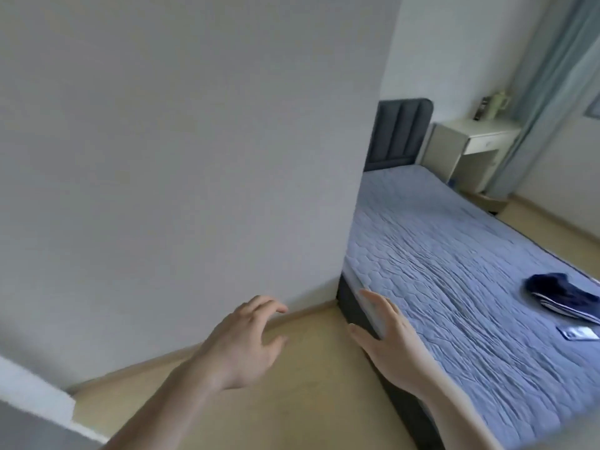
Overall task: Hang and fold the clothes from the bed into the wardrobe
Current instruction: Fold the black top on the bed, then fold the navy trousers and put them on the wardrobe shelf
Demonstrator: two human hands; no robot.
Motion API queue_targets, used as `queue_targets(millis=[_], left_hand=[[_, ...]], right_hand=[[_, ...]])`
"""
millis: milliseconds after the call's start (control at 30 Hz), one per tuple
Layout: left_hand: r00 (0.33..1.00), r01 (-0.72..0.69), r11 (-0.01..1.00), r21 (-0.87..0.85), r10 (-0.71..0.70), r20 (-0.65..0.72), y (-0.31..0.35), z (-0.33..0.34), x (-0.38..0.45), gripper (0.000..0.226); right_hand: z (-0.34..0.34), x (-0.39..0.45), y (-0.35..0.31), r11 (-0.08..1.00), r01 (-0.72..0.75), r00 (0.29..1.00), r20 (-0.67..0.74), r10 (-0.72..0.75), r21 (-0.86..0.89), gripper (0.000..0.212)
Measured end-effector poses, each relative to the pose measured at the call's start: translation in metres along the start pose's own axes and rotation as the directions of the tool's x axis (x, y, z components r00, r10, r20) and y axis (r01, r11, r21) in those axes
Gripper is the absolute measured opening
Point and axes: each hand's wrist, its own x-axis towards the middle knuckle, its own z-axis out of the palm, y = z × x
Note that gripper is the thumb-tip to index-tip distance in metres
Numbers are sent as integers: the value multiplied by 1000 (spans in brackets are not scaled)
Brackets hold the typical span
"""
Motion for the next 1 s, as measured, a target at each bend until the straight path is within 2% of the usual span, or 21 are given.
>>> queue_targets(millis=[167, 367, 467, 667, 733, 867, 1000], left_hand=[[976, -171, 985, 11, 167, 136, 77, 49, 112, 41], [923, -301, 953, -23, 297, 243, 144, 111, 218, 43], [864, -408, 913, -27, 396, 310, 197, 153, 272, 44], [699, -568, 815, -115, 552, 454, 322, 238, 339, 45], [670, -591, 797, -122, 570, 476, 358, 261, 355, 46], [656, -591, 795, -136, 573, 491, 445, 327, 380, 46], [695, -524, 837, -159, 528, 488, 527, 385, 392, 44]], right_hand=[[-72, -1, 95, 979, -184, 972, -134, 194, 85, 58], [-141, 4, 163, 942, -328, 910, -240, 337, 76, 61], [-187, -6, 204, 912, -395, 851, -330, 408, 107, 59], [-261, -56, 291, 837, -503, 719, -433, 544, 217, 61], [-282, -63, 319, 827, -513, 701, -443, 558, 230, 60], [-342, -85, 395, 817, -528, 692, -441, 572, 230, 62], [-415, -108, 472, 814, -542, 714, -395, 578, 210, 62]])
